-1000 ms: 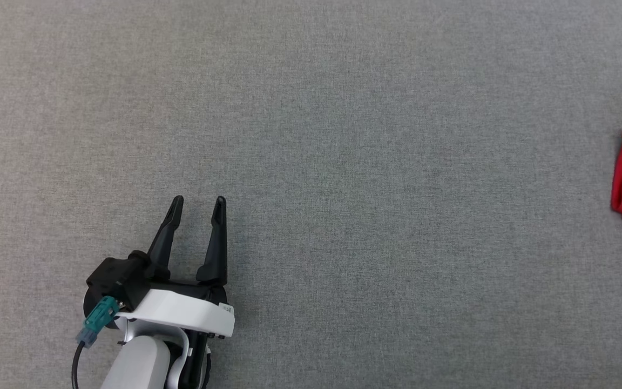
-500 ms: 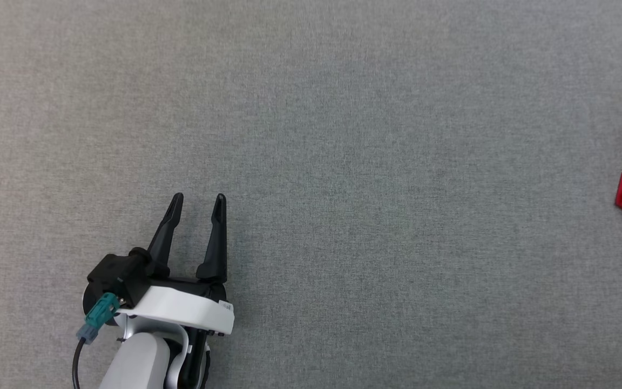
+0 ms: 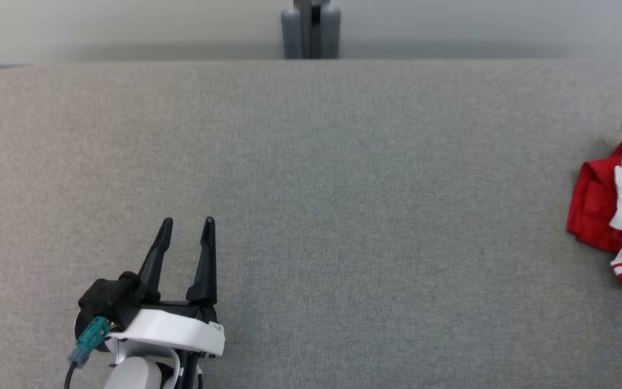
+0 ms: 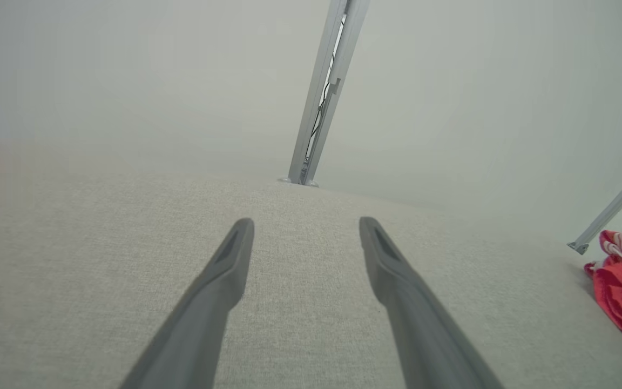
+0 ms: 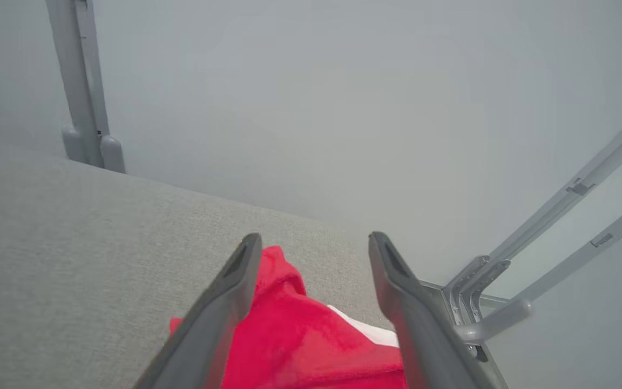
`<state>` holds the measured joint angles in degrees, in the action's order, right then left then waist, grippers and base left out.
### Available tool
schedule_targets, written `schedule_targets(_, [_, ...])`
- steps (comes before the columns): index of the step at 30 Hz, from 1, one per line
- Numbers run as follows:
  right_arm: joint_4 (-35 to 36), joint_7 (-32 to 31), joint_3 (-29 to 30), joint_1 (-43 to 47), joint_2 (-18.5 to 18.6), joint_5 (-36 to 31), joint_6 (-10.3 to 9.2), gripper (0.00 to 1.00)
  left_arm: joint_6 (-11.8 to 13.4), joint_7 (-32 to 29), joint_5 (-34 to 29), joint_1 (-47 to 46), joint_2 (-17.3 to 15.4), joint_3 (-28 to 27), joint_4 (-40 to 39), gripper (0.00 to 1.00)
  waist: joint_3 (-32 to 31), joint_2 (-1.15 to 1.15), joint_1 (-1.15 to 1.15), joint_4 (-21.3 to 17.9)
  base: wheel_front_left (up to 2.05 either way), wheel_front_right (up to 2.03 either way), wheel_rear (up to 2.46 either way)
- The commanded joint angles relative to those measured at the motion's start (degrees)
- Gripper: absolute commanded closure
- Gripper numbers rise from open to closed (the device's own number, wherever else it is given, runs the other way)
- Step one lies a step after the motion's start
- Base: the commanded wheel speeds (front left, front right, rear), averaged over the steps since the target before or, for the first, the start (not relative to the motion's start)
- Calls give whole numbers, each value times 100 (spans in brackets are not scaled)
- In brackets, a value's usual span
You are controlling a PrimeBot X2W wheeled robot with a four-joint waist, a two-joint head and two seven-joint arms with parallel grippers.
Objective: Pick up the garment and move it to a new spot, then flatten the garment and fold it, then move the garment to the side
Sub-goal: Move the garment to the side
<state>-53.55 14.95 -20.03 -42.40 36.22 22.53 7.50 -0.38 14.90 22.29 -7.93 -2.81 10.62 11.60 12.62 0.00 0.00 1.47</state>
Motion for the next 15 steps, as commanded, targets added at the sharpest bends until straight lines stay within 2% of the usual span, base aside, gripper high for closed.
schedule_targets(1, [526,31,173,237,-82,-13,0,0,19,22,-5,74,-20,-58,-83,0,-352,0,0,-111,0,0,0])
schedule_targets(8, [2937,25,1183,1643,-1078,-447,0,0,212,22,22,311,-18,-290,-437,0,-868,0,0,-220,0,0,0])
schedule_targets(9, [2937,25,1183,1643,-1078,-447,0,0,212,22,22,311,-18,-290,-437,0,-868,0,0,-220,0,0,0])
schedule_targets(15, [4297,25,1789,2721,-2207,-803,0,0,225,21,-69,516,-21,-364,-610,0,-1129,0,0,-243,0,0,0])
